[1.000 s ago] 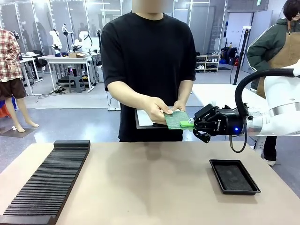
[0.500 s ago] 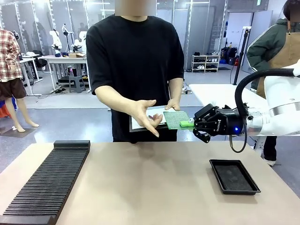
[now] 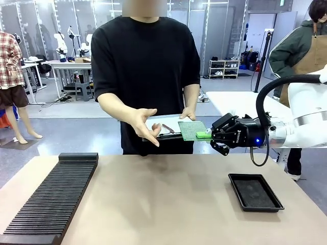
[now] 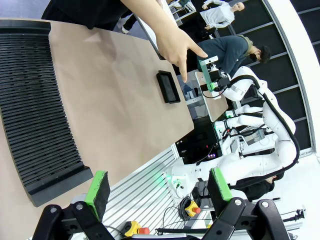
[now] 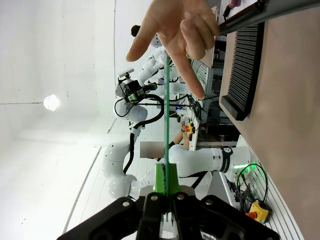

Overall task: Inspect the PCB.
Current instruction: Place the Blank PCB in the ESD tray.

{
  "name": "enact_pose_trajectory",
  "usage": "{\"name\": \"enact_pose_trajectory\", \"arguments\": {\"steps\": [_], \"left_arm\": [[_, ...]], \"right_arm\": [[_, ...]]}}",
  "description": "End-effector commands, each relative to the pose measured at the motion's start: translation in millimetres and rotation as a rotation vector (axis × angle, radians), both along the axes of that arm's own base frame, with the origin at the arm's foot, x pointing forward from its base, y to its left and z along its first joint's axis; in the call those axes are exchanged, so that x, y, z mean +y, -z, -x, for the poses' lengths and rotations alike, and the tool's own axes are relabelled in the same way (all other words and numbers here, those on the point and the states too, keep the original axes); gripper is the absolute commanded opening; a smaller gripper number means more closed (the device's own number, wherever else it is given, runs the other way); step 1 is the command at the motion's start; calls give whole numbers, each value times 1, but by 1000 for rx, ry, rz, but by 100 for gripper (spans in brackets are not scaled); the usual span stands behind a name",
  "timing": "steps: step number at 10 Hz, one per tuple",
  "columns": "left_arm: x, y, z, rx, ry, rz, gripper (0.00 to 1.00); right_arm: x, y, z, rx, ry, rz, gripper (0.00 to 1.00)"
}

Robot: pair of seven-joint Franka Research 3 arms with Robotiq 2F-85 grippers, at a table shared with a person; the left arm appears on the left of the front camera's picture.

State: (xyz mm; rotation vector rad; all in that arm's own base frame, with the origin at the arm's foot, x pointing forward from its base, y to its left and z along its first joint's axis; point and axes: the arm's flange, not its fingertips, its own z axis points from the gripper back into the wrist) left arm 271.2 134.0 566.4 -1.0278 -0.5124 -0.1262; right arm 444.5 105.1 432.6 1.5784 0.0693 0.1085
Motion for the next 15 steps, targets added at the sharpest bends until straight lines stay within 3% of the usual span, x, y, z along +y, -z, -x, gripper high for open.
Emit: {"name": "enact_pose_trajectory", "arguments": {"steps": [1,7,8,10,13,15], "left_arm": [[0,-2,1,7,-1,-13,100],[0,-2,1,7,-1,-13,100],[0,-2,1,7,-1,-13,100],[0,-2,1,7,-1,-13,100],[0,-2,1,7,-1,-13,100],[0,-2,1,7,-1,-13,100]], "right_arm": [[0,-1,0,-4,-1,0,0],[0,0,0,0,0,0,3],[-7,-13,19,-58,59,86,3],[-22,-28,51,-95,93,218,3],[-59,-36,62,-63,138,510,3],[-81,-28,53,-72,155,772,3]]}}
